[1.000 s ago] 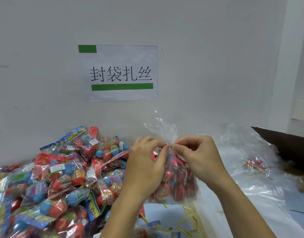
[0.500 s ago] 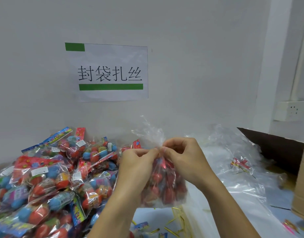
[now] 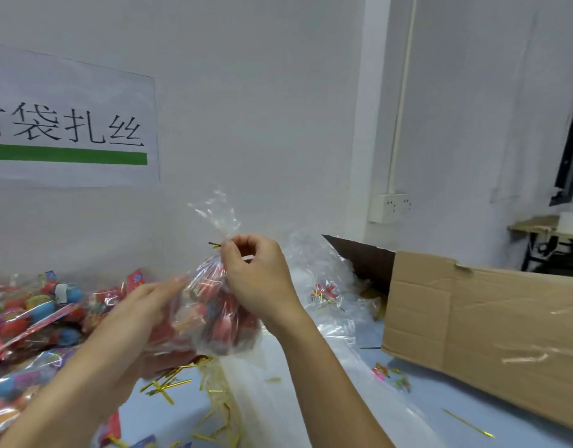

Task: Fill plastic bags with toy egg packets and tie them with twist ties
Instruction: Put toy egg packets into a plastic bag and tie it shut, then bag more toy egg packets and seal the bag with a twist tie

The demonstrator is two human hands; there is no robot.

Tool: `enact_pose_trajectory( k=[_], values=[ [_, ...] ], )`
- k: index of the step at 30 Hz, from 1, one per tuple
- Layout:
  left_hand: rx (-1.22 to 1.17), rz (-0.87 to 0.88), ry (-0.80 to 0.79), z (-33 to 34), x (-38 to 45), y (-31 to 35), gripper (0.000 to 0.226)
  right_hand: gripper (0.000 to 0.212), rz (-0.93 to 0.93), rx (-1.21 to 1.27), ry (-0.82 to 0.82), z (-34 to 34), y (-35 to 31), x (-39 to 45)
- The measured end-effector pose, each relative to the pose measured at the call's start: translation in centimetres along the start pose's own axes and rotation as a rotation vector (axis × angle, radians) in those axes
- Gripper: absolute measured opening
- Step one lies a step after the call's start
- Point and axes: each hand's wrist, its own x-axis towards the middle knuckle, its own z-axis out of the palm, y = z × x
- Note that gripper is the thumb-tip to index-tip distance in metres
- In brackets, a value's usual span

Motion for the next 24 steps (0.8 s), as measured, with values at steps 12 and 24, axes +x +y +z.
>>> enact_pose_trajectory(
  k=[12,24],
  values=[
    [-0.115,0.019,-0.055,3.1,-1.1,-0.4,0.026,0.045,0.221,0.013,-0.043,-9.9,1.3,-1.1],
    [-0.116,0.089,0.218,1.2,0.7,-1.1,0.024,0.029,0.293,0.587,1.225,-24.9,3.4,2.0]
  ],
)
